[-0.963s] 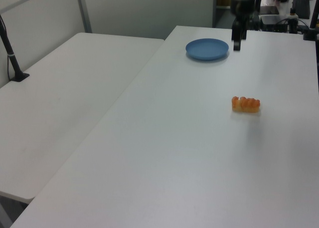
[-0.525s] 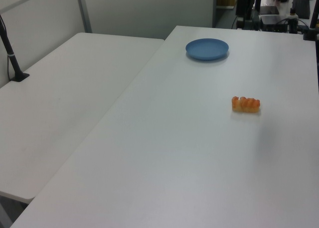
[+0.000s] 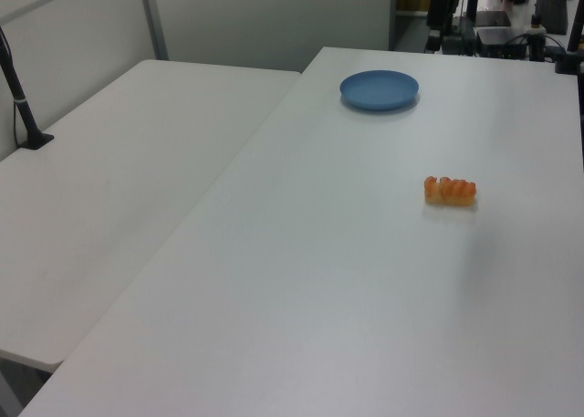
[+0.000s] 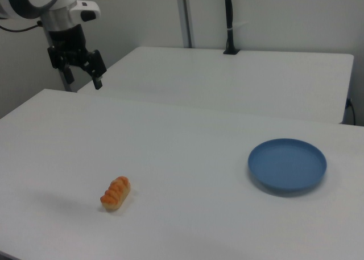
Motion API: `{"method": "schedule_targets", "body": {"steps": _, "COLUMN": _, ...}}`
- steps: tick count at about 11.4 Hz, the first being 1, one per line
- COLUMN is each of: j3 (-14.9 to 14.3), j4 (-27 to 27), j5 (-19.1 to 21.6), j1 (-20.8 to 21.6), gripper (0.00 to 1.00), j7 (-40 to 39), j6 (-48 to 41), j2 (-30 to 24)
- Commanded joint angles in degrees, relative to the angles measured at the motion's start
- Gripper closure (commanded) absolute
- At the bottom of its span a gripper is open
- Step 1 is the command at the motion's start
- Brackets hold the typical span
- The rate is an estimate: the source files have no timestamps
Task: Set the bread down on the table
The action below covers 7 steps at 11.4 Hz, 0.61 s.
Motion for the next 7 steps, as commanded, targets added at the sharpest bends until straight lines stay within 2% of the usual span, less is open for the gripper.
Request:
{"method": "schedule_targets", "body": {"steps": 1, "j3": -2.7, "j4": -1.7, "j5": 0.7, "j1": 1.6, "gripper": 0.0, "j7": -7.3, "j6": 2.5, "j2": -0.6}}
{"method": "schedule_targets", "body": {"steps": 7, "j3": -2.8, "j4": -2.1, "j5": 0.7, "j1": 1.6, "gripper": 0.0, "j7": -7.1, "j6": 2.1, "j2": -0.6}}
